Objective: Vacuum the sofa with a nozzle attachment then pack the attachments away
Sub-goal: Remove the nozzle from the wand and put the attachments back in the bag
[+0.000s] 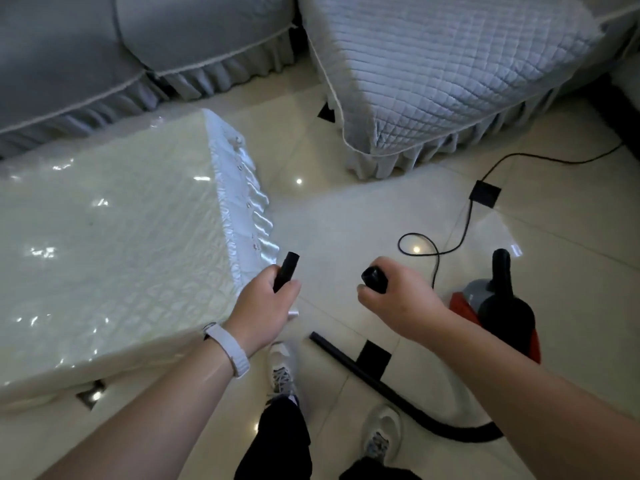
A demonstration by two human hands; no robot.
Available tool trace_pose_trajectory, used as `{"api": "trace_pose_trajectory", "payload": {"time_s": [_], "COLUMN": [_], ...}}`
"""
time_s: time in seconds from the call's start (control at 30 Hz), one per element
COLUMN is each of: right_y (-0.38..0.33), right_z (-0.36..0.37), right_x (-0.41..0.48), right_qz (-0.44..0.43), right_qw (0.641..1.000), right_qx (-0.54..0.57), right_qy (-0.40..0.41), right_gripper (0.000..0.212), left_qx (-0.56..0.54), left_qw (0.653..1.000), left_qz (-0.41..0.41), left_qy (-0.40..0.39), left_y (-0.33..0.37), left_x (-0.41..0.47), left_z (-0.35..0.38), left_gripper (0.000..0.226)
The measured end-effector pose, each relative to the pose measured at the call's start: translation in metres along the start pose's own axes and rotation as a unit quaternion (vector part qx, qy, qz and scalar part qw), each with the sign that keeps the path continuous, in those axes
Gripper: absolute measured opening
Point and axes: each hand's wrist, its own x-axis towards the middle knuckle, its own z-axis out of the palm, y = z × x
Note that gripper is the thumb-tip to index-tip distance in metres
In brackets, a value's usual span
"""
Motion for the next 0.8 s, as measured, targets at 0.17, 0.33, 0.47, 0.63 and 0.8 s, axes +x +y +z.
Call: {"api": "trace_pose_trajectory", "payload": {"time_s": [0.17, 0.33, 0.47, 0.63, 0.8], "right_y": [-0.062, -0.124, -0.168, -0.226, -0.295], "right_z": [0.034, 0.082, 0.135, 0.215, 0.281], "right_x": [0.007, 0.016, 0.027, 0.029, 0.03], "right_qz": [-0.047, -0.08, -0.079, -0.068, -0.066], "right_qw": [0.998, 0.994, 0.992, 0.988, 0.985], "right_qx": [-0.014, -0.046, -0.07, -0.1, -0.112], "right_qy": [-0.028, -0.061, -0.076, -0.099, -0.116], "right_gripper": [0.013, 0.018, 0.02, 0.017, 0.017], "left_qx": [0.001, -0.043, -0.087, -0.131, -0.173], "left_qw": [0.998, 0.993, 0.989, 0.982, 0.975], "left_qz": [-0.015, -0.039, -0.057, -0.08, -0.098], "left_qy": [0.059, 0.105, 0.108, 0.112, 0.103], "left_y": [-0.026, -0.067, -0.116, -0.181, -0.225], "left_x": [-0.015, -0.017, -0.013, -0.009, -0.009], "left_z": [-0.059, -0.123, -0.171, -0.236, -0.308], "left_gripper": [0.027, 0.03, 0.031, 0.031, 0.025]}}
